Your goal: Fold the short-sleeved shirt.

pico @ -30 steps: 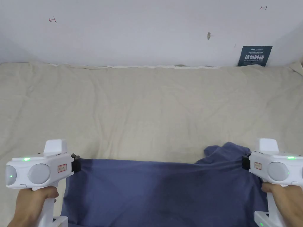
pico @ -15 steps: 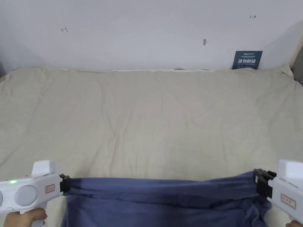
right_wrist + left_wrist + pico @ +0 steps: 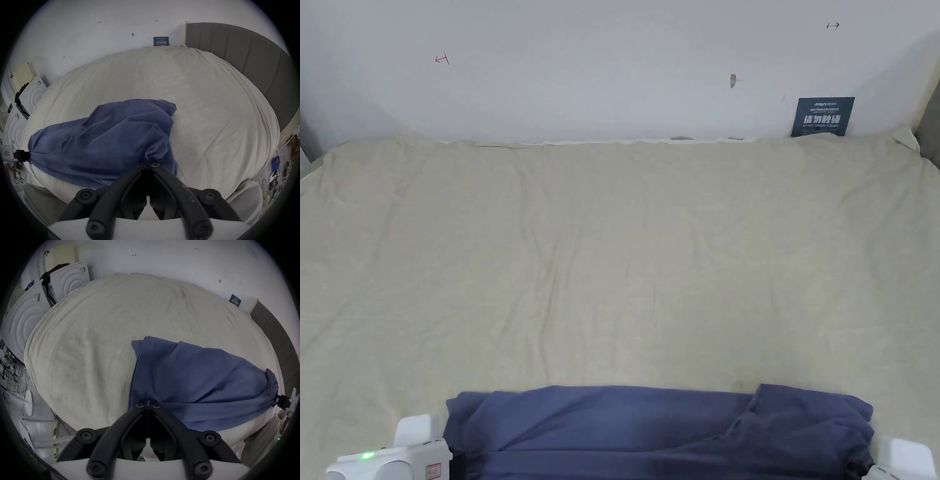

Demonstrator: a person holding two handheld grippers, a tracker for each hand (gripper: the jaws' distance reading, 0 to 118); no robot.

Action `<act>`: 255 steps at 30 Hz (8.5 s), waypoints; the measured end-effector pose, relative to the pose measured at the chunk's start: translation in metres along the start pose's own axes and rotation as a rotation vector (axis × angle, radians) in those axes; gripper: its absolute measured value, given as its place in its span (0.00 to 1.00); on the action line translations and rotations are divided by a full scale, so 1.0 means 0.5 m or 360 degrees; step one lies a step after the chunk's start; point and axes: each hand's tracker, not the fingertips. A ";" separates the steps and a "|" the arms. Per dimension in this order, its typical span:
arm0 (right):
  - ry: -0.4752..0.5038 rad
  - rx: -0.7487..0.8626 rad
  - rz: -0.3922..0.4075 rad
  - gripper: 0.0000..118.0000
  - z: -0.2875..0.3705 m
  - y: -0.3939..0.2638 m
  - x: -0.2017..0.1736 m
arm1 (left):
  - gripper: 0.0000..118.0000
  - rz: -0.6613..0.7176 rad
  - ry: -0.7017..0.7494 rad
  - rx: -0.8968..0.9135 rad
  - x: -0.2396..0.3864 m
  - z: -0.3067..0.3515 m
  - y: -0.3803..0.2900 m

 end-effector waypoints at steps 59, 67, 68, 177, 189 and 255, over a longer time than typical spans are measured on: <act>-0.0090 0.1128 0.0415 0.01 0.254 0.232 -0.269 | 0.70 0.0423 -0.0875 -0.0039 -0.145 0.018 0.135; -0.0084 0.1056 0.0441 0.01 0.222 0.237 -0.292 | 0.88 0.0459 -0.0846 -0.0130 -0.148 -0.039 0.109; -0.0084 0.1050 0.0443 0.01 0.220 0.238 -0.293 | 0.79 0.0455 -0.0862 -0.0145 -0.146 -0.046 0.103; -0.0107 0.1091 0.0229 0.01 0.304 0.204 -0.095 | 0.04 -0.0178 -0.0934 0.0196 0.302 0.091 0.034; -0.0098 0.1049 0.0260 0.01 0.280 0.206 -0.122 | 1.00 0.0332 -0.1050 -0.0159 0.098 -0.022 0.082; -0.0146 0.1064 0.0155 0.01 0.317 0.193 -0.030 | 1.00 -0.0358 -0.0949 -0.0345 0.672 0.058 0.011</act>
